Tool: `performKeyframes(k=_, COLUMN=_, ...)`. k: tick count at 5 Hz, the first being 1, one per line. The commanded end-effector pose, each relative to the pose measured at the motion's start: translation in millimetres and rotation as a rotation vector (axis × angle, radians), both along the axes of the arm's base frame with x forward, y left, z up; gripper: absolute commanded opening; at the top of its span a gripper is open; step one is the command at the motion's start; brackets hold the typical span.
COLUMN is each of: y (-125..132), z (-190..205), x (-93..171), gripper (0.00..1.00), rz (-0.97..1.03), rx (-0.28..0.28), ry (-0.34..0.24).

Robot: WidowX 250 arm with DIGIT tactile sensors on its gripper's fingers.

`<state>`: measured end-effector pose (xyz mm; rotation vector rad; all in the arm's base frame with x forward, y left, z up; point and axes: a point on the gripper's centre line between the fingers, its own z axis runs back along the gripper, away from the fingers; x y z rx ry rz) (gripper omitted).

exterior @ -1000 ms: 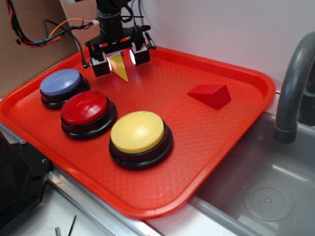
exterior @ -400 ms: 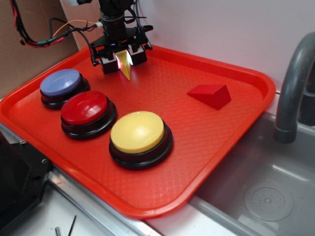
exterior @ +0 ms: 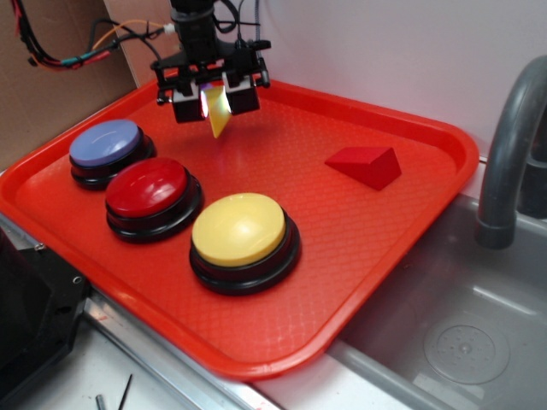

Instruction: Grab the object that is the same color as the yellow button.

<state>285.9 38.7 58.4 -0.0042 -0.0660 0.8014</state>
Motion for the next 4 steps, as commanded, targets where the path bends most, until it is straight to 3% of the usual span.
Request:
performKeyframes(k=1, y=-39, z=89, x=-34, gripper=0.00, rz=-0.406, rx=-0.054, ry=-0.087)
performKeyframes(k=2, y=-53, z=127, x=-62, gripper=0.00, rz=-0.504, rx=-0.114, ry=-0.096)
performKeyframes(k=3, y=-56, z=140, x=-74, gripper=0.00, rz=-0.509, rx=-0.123, ry=-0.134)
performKeyframes(k=4, y=-47, z=137, x=-66, gripper=0.00, rz=-0.452, rx=-0.118, ry=-0.117)
